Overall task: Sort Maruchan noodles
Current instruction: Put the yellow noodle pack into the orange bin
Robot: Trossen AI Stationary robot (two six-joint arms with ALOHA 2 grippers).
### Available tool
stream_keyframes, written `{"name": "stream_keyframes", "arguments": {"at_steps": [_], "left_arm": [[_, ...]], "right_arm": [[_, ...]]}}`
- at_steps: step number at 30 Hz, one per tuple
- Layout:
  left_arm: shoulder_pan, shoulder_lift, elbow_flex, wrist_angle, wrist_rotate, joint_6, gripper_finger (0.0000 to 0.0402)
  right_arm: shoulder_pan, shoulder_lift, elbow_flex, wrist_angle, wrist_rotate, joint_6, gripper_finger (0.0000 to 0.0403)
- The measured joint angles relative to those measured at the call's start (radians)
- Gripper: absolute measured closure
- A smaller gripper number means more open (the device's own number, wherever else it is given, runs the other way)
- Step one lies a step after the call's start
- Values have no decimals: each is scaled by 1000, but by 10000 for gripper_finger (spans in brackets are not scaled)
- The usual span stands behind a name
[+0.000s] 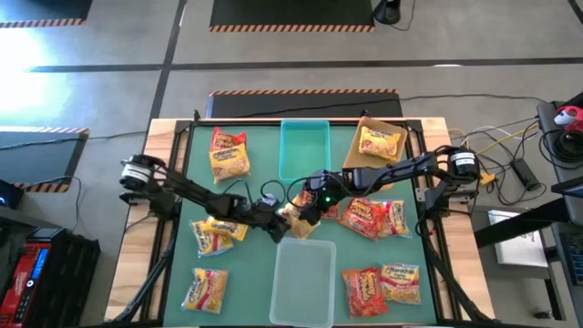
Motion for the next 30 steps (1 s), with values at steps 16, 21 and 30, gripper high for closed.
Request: {"name": "stream_keyframes", "arguments": {"at_steps": [16, 21, 30], "left_arm": [[3, 72, 9, 44, -65, -27, 233], [4, 73, 8, 55, -78, -27, 233], [7, 73, 7, 62, -108, -27, 233]], "right_arm": [[1, 0, 0, -24, 14, 2, 200], [10, 0, 0, -42, 60, 0, 200], [22, 57, 0, -32, 69, 12, 200]]}}
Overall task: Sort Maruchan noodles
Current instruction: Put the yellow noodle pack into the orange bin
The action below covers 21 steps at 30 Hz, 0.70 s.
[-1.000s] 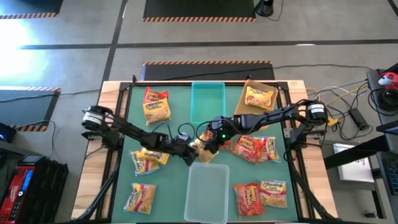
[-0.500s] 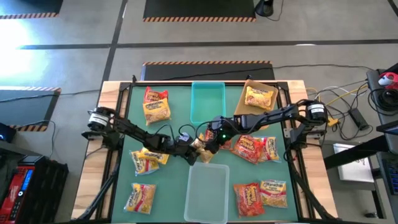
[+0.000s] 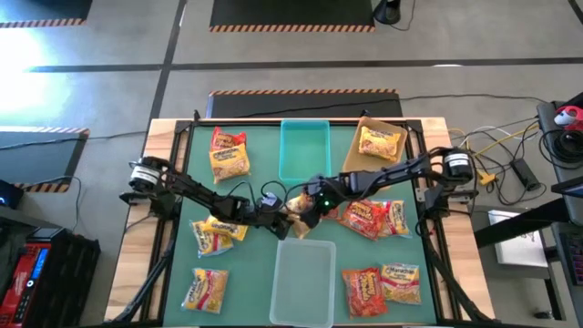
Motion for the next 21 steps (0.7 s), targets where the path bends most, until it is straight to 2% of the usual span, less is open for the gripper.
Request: {"name": "stream_keyframes", "arguments": {"at_steps": [10, 13, 21], "left_arm": [[-1, 0, 0, 0, -1, -3, 233], [-1, 0, 0, 5, -6, -3, 233], [-1, 0, -1, 13, 3, -15, 233]], "right_arm": [[0, 28, 16, 0, -2, 5, 207], [0, 35, 16, 1, -2, 5, 228], [-1, 35, 18, 0, -2, 1, 316]]}}
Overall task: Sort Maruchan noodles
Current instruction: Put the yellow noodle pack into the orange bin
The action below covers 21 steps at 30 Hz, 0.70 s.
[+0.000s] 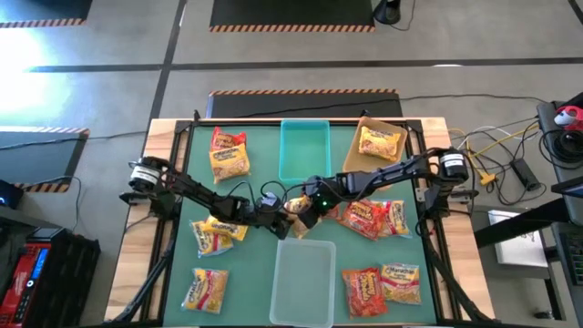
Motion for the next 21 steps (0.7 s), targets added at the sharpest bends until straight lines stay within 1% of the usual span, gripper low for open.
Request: {"name": "stream_keyframes", "arguments": {"at_steps": [3, 8, 17, 21], "left_arm": [[-4, -12, 0, 2, 48, -19, 233], [-31, -64, -3, -5, 61, -27, 233], [-53, -207, -3, -88, 58, -38, 233], [-53, -280, -3, -162, 12, -27, 233]], "right_arm": [[1, -6, 0, -3, -14, -7, 329], [2, -24, 0, -8, -48, -24, 333], [-6, -82, 0, -8, -72, -59, 335], [-17, -98, 0, -4, -68, -76, 335]]}}
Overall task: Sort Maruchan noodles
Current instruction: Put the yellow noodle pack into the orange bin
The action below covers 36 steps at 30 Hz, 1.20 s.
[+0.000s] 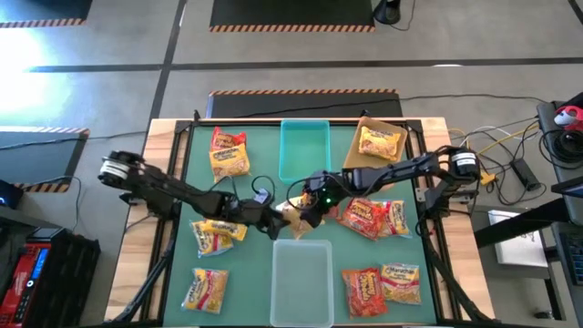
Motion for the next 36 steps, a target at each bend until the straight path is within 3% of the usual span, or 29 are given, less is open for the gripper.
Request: {"name": "stream_keyframes", "arguments": {"at_steps": [9, 22, 29, 36], "left_arm": [[1, -125, 3, -247, -185, -13, 233], [8, -169, 3, -290, -197, 11, 233], [39, -171, 2, -300, -190, 58, 233], [111, -238, -61, -315, -158, 114, 233]], "right_arm": [[-13, -24, -2, -12, -15, -25, 335], [-189, -229, -1, -132, 7, -113, 335], [-376, -378, 8, -423, 13, -249, 335], [-530, -493, 138, -874, 14, -518, 335]]}}
